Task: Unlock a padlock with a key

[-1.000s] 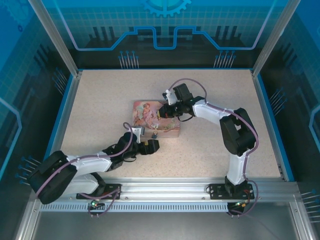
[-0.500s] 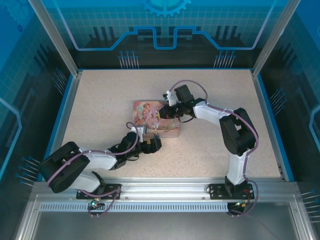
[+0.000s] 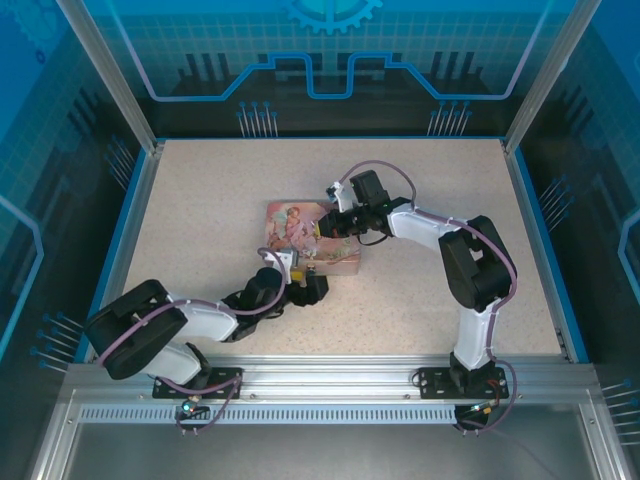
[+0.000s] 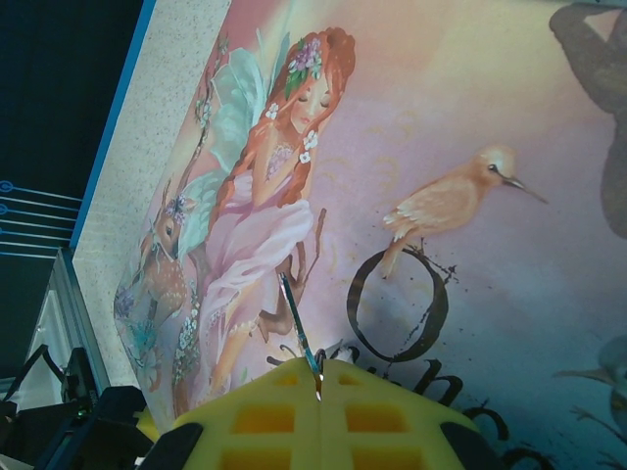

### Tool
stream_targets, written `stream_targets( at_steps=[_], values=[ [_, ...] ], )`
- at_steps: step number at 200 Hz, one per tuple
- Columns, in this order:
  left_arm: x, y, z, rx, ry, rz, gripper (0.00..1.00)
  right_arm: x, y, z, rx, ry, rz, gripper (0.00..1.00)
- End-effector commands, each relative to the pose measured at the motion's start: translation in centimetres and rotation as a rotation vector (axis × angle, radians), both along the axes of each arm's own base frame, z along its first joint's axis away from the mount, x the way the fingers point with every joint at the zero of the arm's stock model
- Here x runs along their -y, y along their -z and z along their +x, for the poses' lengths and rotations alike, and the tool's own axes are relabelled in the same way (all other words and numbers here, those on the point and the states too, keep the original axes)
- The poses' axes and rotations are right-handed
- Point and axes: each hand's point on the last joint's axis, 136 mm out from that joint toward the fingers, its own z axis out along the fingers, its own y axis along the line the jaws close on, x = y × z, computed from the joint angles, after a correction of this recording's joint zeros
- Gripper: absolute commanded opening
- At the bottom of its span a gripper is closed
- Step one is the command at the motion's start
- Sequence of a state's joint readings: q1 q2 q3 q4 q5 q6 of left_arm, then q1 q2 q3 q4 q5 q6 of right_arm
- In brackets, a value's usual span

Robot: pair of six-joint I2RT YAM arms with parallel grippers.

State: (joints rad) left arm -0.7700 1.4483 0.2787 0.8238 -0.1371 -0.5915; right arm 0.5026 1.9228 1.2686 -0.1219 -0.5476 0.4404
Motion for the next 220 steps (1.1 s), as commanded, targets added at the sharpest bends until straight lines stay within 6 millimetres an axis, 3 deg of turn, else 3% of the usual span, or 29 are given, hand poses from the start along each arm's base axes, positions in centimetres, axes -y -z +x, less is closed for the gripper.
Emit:
stream_targets(
  at_steps=[1, 61, 132, 220],
  values=[
    [0.1, -0.9, 1.2, 0.088, -0.024, 0.029, 0.9, 2.7, 7.3, -3.7, -0.214, 0.024, -0.175, 0.0],
    [-0.2, 0.2, 1.8, 0.071, -0.069, 0.038, 0.91, 2.7, 7.1, -3.6, -0.207, 0.022, -0.169, 0.0],
    [1.0, 0.6, 2.3, 0.076, -0.047, 0.012, 0.91, 2.6, 7.2, -3.6, -0.212, 0.019, -0.162, 0.0],
    [3.1, -1.2, 2.6, 0.109, 0.005, -0.047, 0.85, 2.5, 7.2, -3.6, -0.211, 0.014, -0.159, 0.0]
  ],
)
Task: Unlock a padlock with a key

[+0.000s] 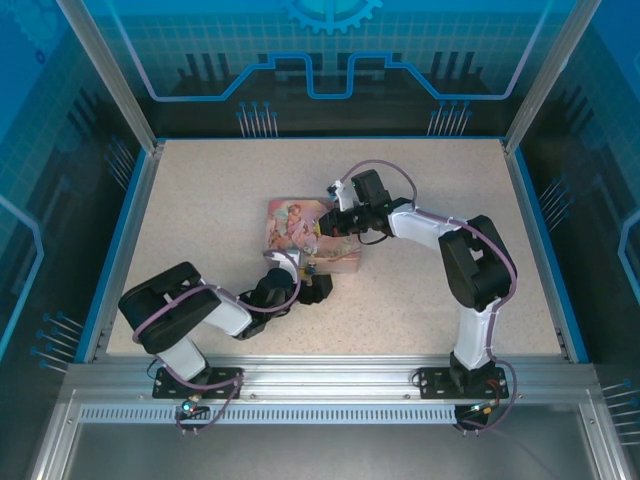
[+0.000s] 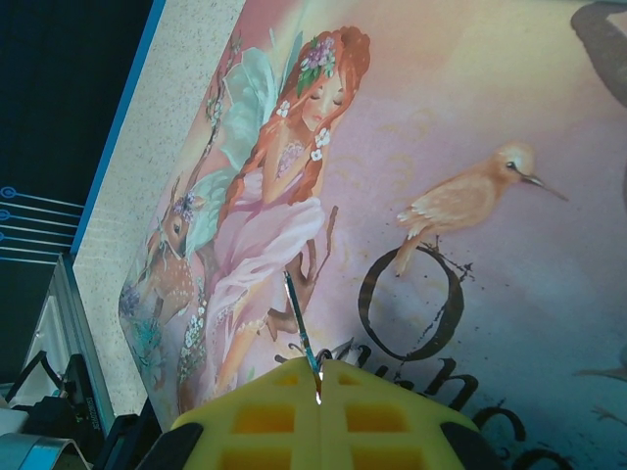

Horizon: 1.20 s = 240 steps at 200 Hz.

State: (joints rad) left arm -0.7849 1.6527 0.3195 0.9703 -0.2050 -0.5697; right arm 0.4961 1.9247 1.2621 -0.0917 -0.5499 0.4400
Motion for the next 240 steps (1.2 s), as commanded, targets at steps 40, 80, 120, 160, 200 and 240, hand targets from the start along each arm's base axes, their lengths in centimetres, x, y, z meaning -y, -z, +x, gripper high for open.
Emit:
stream_targets(
  at_steps=[40, 80, 120, 160, 200, 240],
  values=[
    [2.9, -5.7, 0.7, 0.123, 0.058, -0.127, 0.76, 2.4, 7.2, -4.1, -0.227, 0.01, -0.168, 0.0],
    [3.2, -5.9, 0.9, 0.122, 0.056, -0.129, 0.73, 2.5, 7.0, -4.1, -0.223, 0.01, -0.168, 0.0],
    [3.5, -5.3, 1.1, 0.1, 0.054, -0.141, 0.72, 2.5, 7.1, -4.1, -0.225, 0.011, -0.169, 0.0],
    [3.6, -4.2, 1.3, 0.058, 0.03, -0.138, 0.7, 2.6, 7.1, -4.1, -0.226, 0.012, -0.167, 0.0],
    [3.7, -4.2, 1.3, 0.054, 0.025, -0.161, 0.66, 2.5, 7.0, -4.1, -0.223, 0.01, -0.163, 0.0],
    [3.3, -5.6, 1.2, 0.08, 0.012, -0.204, 0.59, 2.6, 7.0, -4.1, -0.223, 0.012, -0.162, 0.0]
  ],
)
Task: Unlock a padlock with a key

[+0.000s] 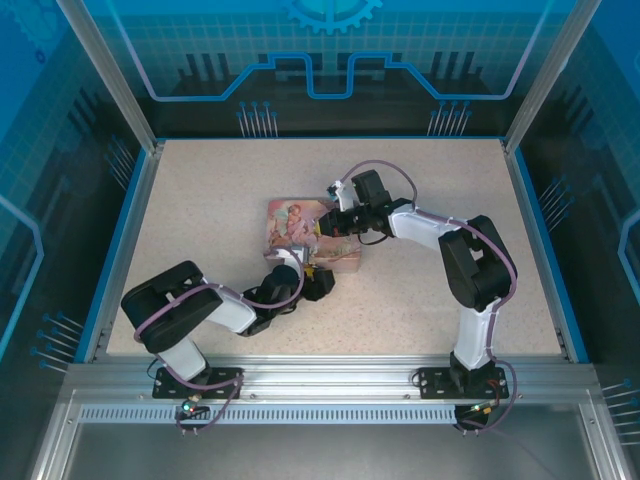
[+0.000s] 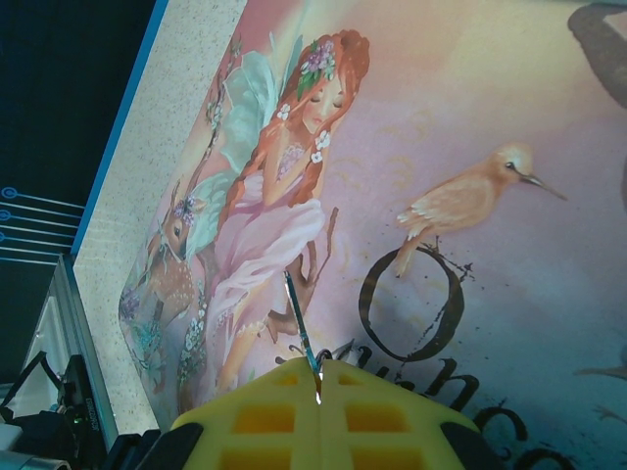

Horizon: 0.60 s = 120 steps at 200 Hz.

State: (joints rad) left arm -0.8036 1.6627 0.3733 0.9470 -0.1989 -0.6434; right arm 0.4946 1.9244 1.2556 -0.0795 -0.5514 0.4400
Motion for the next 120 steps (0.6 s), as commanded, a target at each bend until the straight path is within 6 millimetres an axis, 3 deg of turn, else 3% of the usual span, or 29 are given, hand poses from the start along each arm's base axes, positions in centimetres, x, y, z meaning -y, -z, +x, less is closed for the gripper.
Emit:
stream_targets(
  at_steps=[1, 48, 120],
  values=[
    [1.6, -4.7, 0.7, 0.109, 0.012, -0.134, 0.59, 2.6, 7.0, -4.2, -0.228, 0.012, -0.166, 0.0],
    [1.0, -5.0, 0.7, 0.115, -0.013, -0.106, 0.39, 2.6, 6.8, -4.1, -0.222, 0.013, -0.164, 0.0],
    [0.7, -5.1, 0.7, 0.107, -0.03, -0.116, 0.29, 2.6, 5.9, -4.0, -0.183, 0.01, -0.144, 0.0]
  ],
)
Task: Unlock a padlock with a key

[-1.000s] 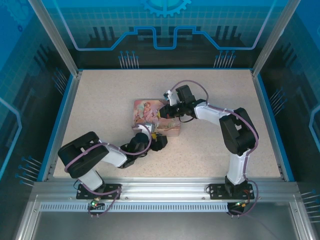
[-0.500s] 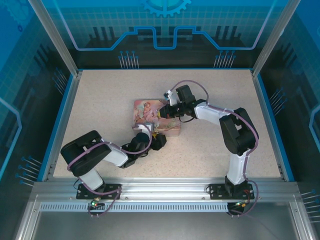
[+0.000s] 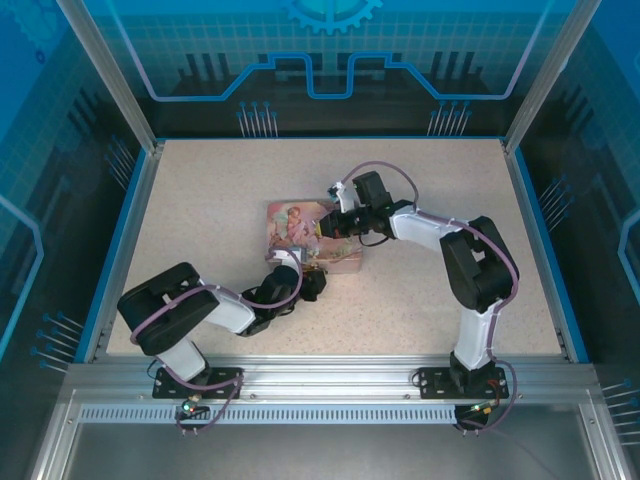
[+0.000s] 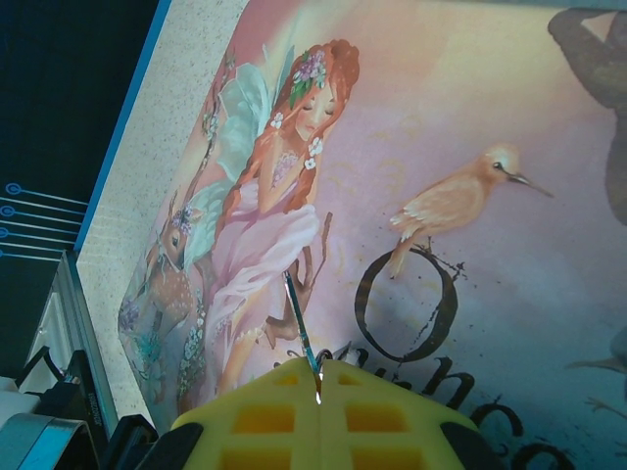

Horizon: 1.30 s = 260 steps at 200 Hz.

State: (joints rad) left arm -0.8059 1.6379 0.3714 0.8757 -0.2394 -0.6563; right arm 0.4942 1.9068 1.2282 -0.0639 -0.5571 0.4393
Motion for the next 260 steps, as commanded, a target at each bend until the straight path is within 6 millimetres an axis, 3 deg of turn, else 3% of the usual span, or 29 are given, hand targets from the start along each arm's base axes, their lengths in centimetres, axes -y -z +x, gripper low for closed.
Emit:
stream_targets(
  at_steps=[1, 48, 73, 110, 182, 260],
  values=[
    [1.7, -5.8, 0.8, 0.138, 0.009, -0.152, 0.29, 2.4, 5.9, -3.5, -0.183, 0.014, -0.149, 0.0],
    [1.3, -6.2, 0.9, 0.119, -0.022, -0.157, 0.32, 2.3, 3.2, -2.9, -0.097, 0.02, -0.109, 0.0],
    [1.0, -5.8, 1.2, 0.09, -0.056, -0.139, 0.5, 2.6, 3.9, -3.0, -0.13, 0.026, -0.135, 0.0],
    [0.7, -4.8, 1.7, 0.061, -0.099, -0.088, 0.58, 2.6, 5.1, -3.4, -0.163, 0.034, -0.133, 0.0],
    [-0.3, -1.3, 1.6, -0.025, -0.2, 0.12, 0.59, 2.6, 5.1, -3.3, -0.16, 0.038, -0.125, 0.0],
    [-1.2, 0.7, 1.8, -0.082, -0.276, 0.224, 0.53, 2.5, 5.1, -3.4, -0.154, 0.036, -0.117, 0.0]
  ],
)
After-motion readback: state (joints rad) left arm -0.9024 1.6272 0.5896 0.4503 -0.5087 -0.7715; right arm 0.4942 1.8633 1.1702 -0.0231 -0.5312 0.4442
